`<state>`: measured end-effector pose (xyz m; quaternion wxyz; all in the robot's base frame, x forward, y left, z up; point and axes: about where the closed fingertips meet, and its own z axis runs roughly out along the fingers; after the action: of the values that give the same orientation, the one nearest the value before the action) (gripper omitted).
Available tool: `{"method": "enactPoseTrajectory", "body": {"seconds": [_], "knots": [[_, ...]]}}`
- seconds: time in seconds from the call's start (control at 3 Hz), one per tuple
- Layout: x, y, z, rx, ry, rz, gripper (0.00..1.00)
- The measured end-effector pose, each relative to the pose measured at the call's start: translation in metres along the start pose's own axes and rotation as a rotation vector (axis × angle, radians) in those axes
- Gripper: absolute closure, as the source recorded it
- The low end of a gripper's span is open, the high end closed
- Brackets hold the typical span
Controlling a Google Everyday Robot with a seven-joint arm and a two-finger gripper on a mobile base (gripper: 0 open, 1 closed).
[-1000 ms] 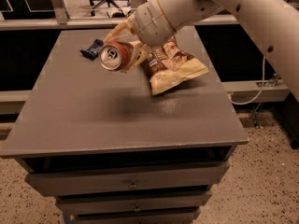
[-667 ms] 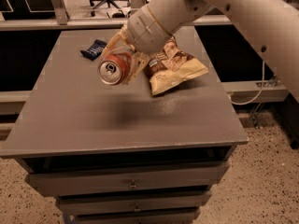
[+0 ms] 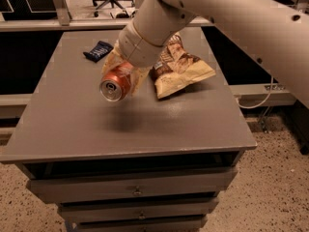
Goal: Knock coke can over
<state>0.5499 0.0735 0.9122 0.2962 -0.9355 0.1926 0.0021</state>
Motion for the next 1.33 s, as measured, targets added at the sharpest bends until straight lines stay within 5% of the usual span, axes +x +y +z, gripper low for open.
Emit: {"method": "enactPoseTrajectory", "body": {"seconds": [1.33], "knots": [[0.008,0.014,0.036,-0.108,0.129,-0.066,1.00]]}}
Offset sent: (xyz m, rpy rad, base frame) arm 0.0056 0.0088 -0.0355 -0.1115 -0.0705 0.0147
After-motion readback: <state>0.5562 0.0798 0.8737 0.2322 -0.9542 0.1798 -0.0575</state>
